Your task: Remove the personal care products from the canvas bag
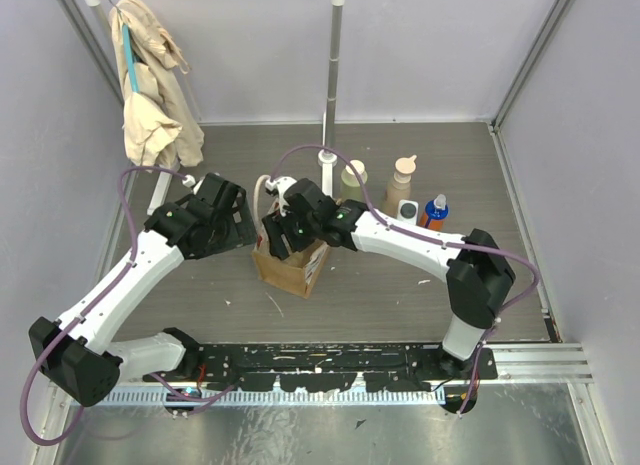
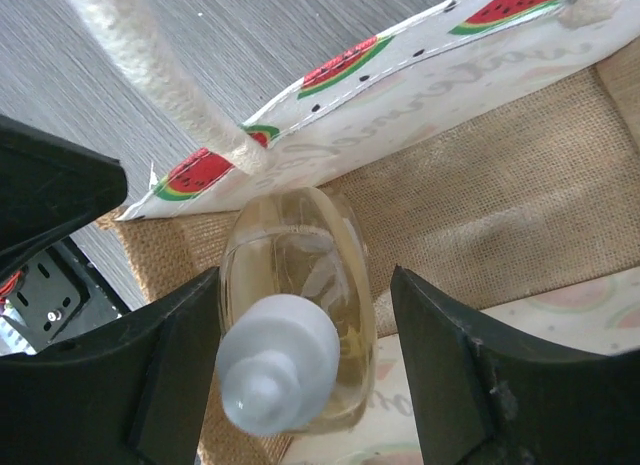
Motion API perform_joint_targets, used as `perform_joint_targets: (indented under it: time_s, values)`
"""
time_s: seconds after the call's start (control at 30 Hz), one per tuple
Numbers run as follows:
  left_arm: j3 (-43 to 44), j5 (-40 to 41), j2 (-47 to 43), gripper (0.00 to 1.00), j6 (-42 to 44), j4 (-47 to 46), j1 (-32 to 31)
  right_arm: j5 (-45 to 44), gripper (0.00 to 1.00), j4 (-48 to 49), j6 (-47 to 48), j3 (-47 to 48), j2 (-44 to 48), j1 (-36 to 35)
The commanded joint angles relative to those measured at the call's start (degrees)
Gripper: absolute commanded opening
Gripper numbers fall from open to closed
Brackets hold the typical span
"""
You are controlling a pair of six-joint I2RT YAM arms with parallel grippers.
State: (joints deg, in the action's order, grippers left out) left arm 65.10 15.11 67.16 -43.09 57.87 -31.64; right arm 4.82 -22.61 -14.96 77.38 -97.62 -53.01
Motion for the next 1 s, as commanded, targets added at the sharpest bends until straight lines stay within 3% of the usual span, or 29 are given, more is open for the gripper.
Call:
perform_joint_targets:
  time_s: [0.0,0.23,0.4,0.97]
  values:
    - [1.07,1.05,-1.22,0.99,0.63,1.04,0.39,-0.30,0.71,1.26,1.81,-0.72,-2.21,0.28]
    - [1.07,1.06,-1.19,0.98,0.81,1.04,0.54,-0.16,0.70,1.15,3.20,-0.83,-3.83,-0.35]
    - [1.01,0.90,-1.14,0.98,0.90,1.04,0.68,-2.33,0.55,-0.70,3.70,-0.08,-2.94,-0.51]
    - [0.08,0.27,-1.74,0.98,0.62,0.46,0.66,-14.91,0.50,-8.01,3.69,12.93,14.74,-0.25]
